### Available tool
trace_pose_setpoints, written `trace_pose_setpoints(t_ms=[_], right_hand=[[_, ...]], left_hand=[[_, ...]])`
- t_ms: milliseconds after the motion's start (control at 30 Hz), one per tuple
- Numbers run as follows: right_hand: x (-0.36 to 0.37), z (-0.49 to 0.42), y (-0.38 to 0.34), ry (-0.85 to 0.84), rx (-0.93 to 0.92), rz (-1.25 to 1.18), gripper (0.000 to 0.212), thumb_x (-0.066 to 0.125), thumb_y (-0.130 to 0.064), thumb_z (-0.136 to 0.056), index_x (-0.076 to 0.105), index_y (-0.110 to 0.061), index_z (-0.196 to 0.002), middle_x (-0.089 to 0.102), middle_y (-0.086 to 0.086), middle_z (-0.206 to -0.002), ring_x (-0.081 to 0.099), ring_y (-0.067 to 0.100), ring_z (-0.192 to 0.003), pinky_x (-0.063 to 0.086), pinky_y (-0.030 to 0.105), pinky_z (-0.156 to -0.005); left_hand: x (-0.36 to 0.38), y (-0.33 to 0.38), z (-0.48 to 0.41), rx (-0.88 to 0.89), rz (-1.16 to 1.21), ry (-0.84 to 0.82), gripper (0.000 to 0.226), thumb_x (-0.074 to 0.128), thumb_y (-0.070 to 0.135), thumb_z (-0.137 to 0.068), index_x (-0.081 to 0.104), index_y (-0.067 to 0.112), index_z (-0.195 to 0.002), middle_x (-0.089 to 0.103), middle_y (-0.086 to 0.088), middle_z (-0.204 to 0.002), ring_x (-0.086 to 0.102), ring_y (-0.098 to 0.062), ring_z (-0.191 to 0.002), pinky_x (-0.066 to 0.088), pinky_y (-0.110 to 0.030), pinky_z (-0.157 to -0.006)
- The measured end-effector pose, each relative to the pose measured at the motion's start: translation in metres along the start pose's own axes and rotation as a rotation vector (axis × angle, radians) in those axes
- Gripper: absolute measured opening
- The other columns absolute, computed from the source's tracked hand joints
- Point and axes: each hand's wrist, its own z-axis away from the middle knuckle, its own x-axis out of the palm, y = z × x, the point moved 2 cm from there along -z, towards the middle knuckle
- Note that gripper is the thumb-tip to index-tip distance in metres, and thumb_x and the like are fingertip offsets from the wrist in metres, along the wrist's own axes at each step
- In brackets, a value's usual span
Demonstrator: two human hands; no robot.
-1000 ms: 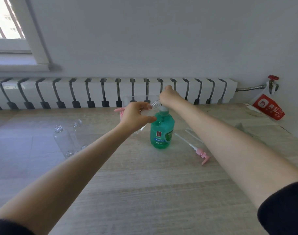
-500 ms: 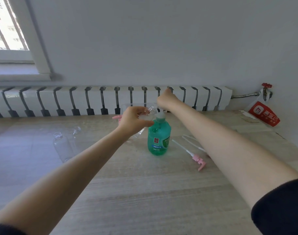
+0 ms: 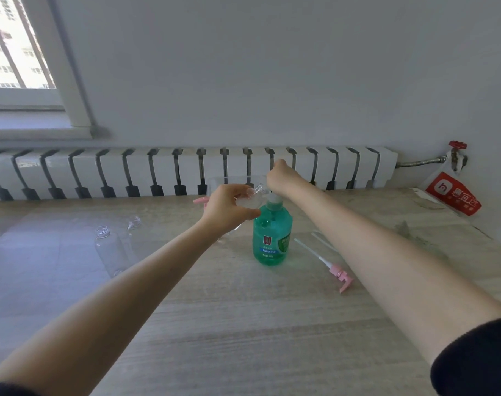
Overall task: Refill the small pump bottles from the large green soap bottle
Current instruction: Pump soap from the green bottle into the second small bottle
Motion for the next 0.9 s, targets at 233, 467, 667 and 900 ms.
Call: trace_pose_setpoints(t_ms=[233,467,667,900], right_hand=[[0.008,-0.003,0.003,0.037,-0.023,0.036,0.058,0.033,-0.013,-0.097,0.012,-0.013,-0.151,0.024,0.013,-0.153,0.036,0.033,-0.133,0.036,0.043,-0.106],[0.004,-0.001,0.002,0.044,0.001,0.037,0.057,0.032,-0.012,-0.097,0.013,-0.009,-0.150,0.030,0.016,-0.149,0.041,0.032,-0.129,0.039,0.039,-0.099],[0.002,0.006,-0.001,0.040,0.028,0.009,0.055,0.034,-0.014,-0.097,0.016,-0.007,-0.148,0.035,0.018,-0.145,0.046,0.031,-0.123,0.041,0.035,-0.086],[-0.014,0.011,-0.009,0.079,0.010,0.047,0.061,0.039,-0.011,-0.093,0.013,-0.006,-0.148,0.032,0.018,-0.145,0.045,0.033,-0.123,0.044,0.036,-0.092]], left_hand=[[0.002,-0.004,-0.001,0.019,-0.019,-0.003,0.047,0.079,0.011,-0.072,0.063,0.008,-0.117,0.063,-0.004,-0.122,0.056,-0.013,-0.107,0.043,-0.024,-0.090],[0.001,-0.001,0.000,0.033,-0.031,-0.013,0.047,0.079,0.011,-0.072,0.064,0.007,-0.117,0.064,-0.005,-0.122,0.058,-0.016,-0.110,0.045,-0.026,-0.093],[0.001,0.001,0.002,0.008,-0.008,-0.026,0.046,0.078,0.009,-0.073,0.063,0.006,-0.116,0.063,-0.005,-0.122,0.056,-0.013,-0.108,0.042,-0.024,-0.092],[-0.001,0.008,0.000,-0.021,0.058,-0.027,0.043,0.077,0.009,-0.074,0.063,0.008,-0.115,0.062,0.001,-0.110,0.057,-0.014,-0.103,0.043,-0.025,-0.086]])
